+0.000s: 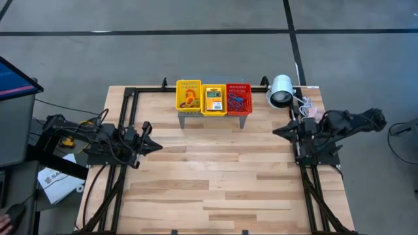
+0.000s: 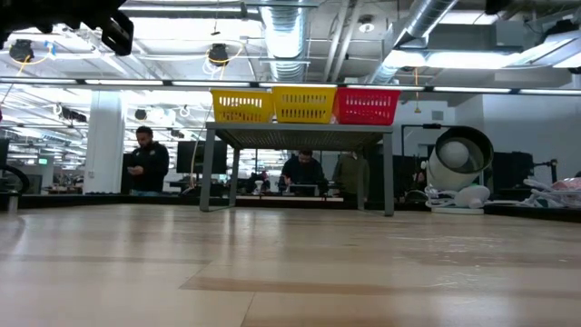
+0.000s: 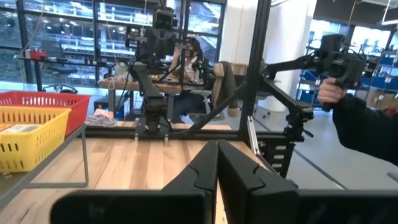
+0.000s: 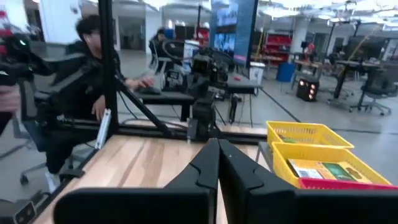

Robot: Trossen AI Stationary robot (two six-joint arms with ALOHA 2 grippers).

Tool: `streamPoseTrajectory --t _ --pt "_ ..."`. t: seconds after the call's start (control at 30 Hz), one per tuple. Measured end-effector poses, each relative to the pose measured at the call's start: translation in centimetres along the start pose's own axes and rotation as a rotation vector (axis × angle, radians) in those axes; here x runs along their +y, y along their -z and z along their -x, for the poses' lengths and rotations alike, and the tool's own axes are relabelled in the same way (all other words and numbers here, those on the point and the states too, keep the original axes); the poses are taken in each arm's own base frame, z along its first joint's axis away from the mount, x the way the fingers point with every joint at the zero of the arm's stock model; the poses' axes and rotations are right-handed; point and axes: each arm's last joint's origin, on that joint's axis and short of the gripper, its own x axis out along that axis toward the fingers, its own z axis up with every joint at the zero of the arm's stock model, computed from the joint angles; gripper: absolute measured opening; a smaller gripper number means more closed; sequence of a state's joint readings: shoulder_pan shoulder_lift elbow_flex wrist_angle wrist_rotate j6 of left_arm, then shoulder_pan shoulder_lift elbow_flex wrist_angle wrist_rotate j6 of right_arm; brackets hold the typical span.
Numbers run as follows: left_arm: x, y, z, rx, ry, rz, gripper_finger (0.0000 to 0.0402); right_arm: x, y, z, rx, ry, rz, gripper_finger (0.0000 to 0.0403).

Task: Pick & Place Office Desk Supplies
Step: Return to Home Position

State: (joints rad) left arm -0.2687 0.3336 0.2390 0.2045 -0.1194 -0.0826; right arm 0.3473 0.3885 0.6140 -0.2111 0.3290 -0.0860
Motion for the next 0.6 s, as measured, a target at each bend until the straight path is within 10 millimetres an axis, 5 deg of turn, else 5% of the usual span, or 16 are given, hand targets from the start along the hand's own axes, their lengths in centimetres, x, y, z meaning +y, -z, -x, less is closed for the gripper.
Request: streamPoseTrajectory --t 0.6 --pt "0.9 2.5 1.1 -0.067 -0.033 -0.023 0.0002 0.2 6.4 2.4 -0.181 -0.157 -0.059 0.0"
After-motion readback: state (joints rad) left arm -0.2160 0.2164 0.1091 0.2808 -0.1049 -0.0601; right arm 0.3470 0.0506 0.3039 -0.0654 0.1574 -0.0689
